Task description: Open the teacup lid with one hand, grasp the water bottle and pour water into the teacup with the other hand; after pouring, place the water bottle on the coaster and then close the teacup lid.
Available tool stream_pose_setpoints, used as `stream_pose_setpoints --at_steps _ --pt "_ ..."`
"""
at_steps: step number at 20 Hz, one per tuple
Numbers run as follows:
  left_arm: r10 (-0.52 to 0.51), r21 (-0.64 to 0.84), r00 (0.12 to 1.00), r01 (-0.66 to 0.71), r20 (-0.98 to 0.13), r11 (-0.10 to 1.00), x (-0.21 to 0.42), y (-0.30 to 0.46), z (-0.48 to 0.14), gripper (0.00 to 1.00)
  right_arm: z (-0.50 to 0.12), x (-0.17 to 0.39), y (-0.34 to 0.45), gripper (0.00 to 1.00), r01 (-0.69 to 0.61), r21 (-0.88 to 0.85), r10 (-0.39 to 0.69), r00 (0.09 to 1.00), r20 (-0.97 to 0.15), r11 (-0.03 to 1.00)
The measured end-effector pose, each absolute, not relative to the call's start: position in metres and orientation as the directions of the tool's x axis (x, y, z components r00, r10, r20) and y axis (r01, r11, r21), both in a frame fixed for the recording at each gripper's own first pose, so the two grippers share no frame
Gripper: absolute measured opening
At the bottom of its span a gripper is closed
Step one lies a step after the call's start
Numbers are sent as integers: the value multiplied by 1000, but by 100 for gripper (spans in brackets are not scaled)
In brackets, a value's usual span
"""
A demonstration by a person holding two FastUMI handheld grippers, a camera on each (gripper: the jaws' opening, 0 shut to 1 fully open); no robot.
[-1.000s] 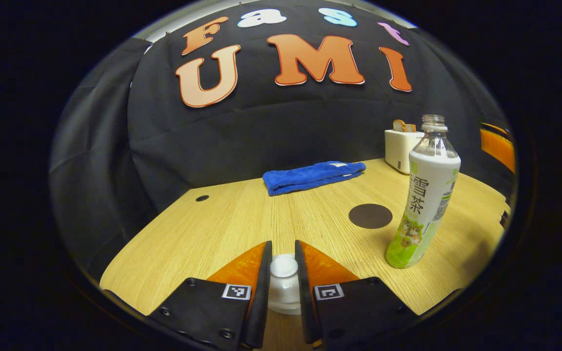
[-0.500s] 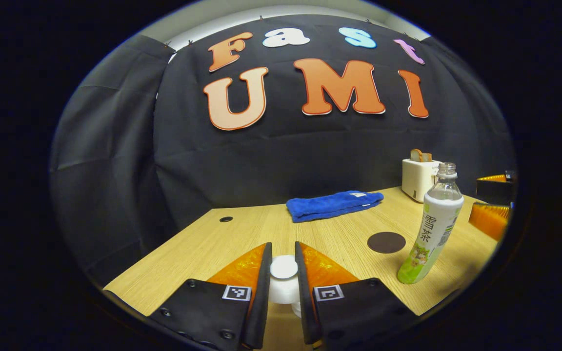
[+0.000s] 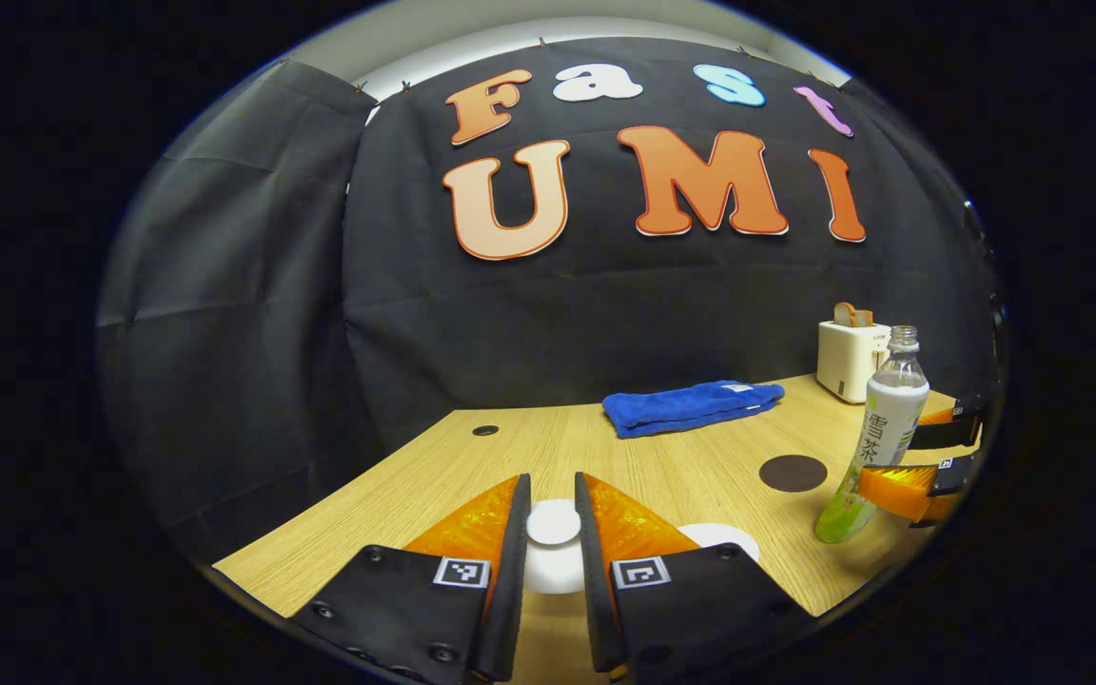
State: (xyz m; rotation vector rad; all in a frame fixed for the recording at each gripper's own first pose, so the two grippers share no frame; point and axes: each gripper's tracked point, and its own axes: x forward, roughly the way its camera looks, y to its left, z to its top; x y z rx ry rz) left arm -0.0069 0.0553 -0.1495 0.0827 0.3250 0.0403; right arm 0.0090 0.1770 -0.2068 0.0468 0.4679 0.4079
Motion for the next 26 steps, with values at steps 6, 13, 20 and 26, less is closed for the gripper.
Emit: stream_pose_setpoints --at_steps 6,13,20,26 --pt "78 88 943 -52 -325 995 -12 76 -157 33 -211 15 179 68 -356 127 373 802 -467 926" --pt "98 92 940 -71 -327 993 -14 92 -162 33 -199 31 168 67 -365 -65 296 836 -463 929" --pt "131 122 938 -96 -321 988 -19 104 -163 33 -188 47 169 65 -405 -463 217 888 -406 789" --pt "122 114 941 -90 -314 989 -29 113 -164 33 -180 50 183 65 -407 -733 208 913 -352 545"
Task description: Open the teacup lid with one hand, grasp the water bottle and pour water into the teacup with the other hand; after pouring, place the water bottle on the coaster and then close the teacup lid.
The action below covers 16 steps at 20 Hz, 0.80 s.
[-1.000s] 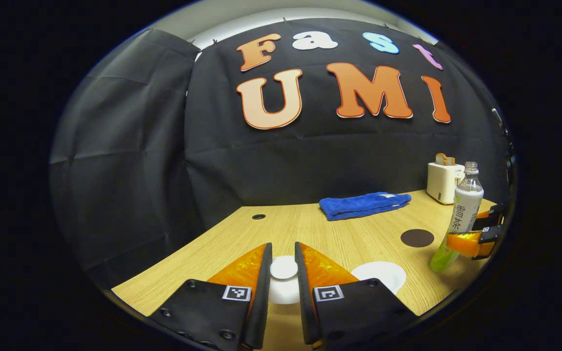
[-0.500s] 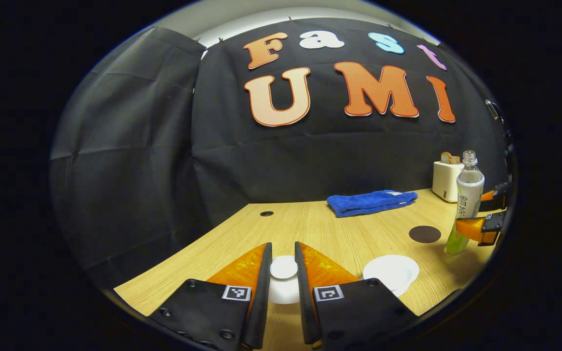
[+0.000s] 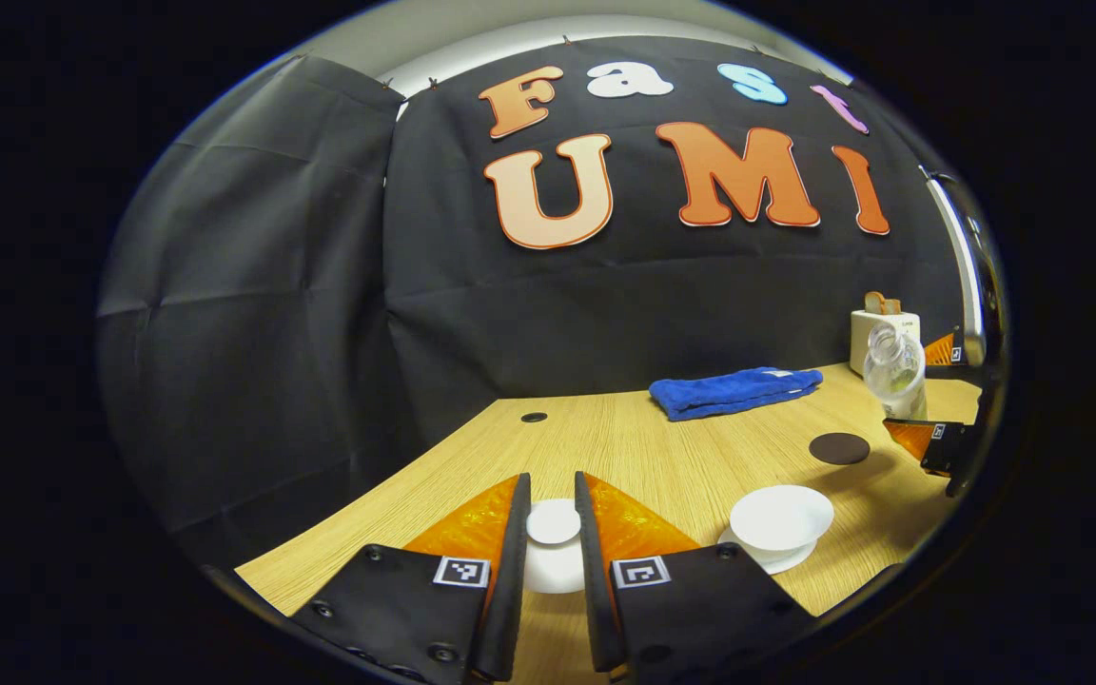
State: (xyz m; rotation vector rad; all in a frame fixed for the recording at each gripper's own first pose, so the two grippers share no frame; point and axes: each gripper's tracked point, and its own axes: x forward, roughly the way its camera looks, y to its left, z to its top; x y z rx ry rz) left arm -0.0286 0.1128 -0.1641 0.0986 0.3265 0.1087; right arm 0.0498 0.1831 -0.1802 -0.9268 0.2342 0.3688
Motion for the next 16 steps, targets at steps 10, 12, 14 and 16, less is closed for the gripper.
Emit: stream_pose_setpoints --at_steps 10,12,14,16 --pt "111 102 944 -83 -311 991 -31 121 -165 33 -172 55 201 65 -339 -914 233 929 -288 223" --pt "108 93 944 -83 -313 992 -32 122 -166 33 -172 55 202 64 -337 -926 246 924 -292 168" --pt "109 89 942 -85 -317 992 -32 126 -168 33 -169 53 204 65 -328 -936 264 921 -287 127" --pt "110 88 940 -86 -322 992 -34 128 -170 33 -167 54 207 65 -300 -951 279 922 -269 76"
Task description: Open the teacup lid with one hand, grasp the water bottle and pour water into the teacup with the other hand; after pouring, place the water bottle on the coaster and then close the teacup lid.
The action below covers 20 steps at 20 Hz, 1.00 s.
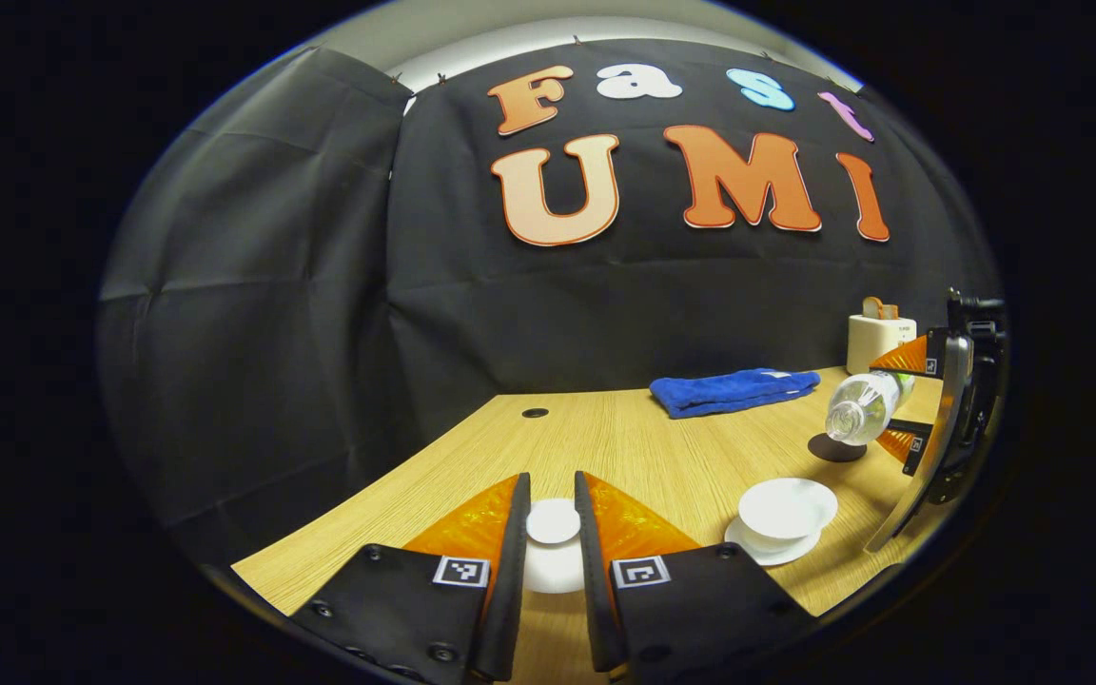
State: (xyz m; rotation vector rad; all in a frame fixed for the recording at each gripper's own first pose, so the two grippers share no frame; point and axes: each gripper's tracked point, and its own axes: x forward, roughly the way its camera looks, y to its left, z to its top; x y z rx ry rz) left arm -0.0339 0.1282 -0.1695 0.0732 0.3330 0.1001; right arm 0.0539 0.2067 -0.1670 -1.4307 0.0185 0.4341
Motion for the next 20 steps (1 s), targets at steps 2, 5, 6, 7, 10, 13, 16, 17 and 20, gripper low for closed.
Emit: stream_pose_setpoints --at_steps 2,5,6,7,10,13,16,17,20 --pt "111 84 939 -88 -326 993 -33 131 -171 33 -163 56 208 64 -263 -965 286 926 -247 20" --pt "110 84 936 -87 -334 993 -35 134 -174 33 -154 64 210 64 -224 -974 301 926 -227 -46" --pt "112 86 935 -88 -336 992 -35 135 -174 33 -152 65 210 64 -211 -975 306 926 -221 -67" --pt "113 85 935 -89 -337 992 -36 137 -175 33 -151 66 212 64 -200 -976 316 924 -218 -87" --pt "118 84 934 -95 -336 992 -36 140 -173 33 -145 68 213 64 -171 -977 329 922 -205 -129" --pt "120 96 935 -93 -334 991 -37 141 -173 33 -145 66 216 64 -154 -977 342 919 -196 -146" --pt "120 99 935 -92 -333 991 -38 142 -172 33 -140 69 217 64 -131 -975 357 915 -189 -179" --pt "121 99 935 -93 -333 991 -39 142 -171 33 -138 68 217 65 -115 -974 362 915 -179 -193" --pt "119 100 936 -91 -333 991 -39 142 -172 33 -135 66 219 64 -76 -973 372 915 -154 -216"
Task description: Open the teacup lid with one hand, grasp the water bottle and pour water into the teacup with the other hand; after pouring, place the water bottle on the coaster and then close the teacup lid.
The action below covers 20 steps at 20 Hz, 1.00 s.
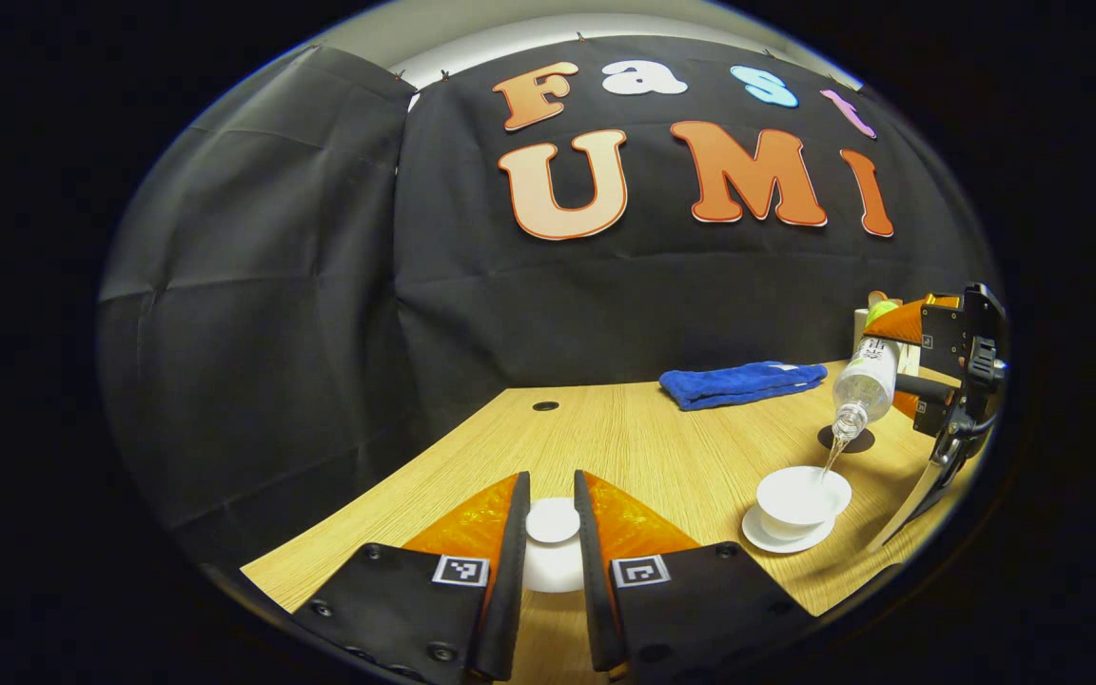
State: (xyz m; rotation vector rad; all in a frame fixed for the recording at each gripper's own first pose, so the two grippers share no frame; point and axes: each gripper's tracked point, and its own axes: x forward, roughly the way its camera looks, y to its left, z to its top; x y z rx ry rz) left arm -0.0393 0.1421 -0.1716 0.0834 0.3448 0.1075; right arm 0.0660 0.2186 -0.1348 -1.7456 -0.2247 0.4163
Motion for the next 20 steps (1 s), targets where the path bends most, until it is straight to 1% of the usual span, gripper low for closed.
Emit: stream_pose_setpoints --at_steps 4,6,14,17,20 --pt "116 101 937 -87 -329 991 -40 142 -171 33 -125 63 224 64 -15 -966 396 910 -120 -259" --pt "110 97 938 -82 -329 992 -40 141 -168 33 -113 63 218 64 15 -963 406 908 -99 -270" --pt "95 95 942 -67 -321 993 -39 137 -164 33 -94 61 230 64 150 -938 455 890 -9 -312" --pt "95 85 943 -72 -318 994 -39 140 -164 33 -69 72 235 64 208 -922 483 875 26 -326" --pt "96 80 943 -74 -319 994 -40 141 -164 33 -61 75 241 64 245 -910 496 867 52 -334"
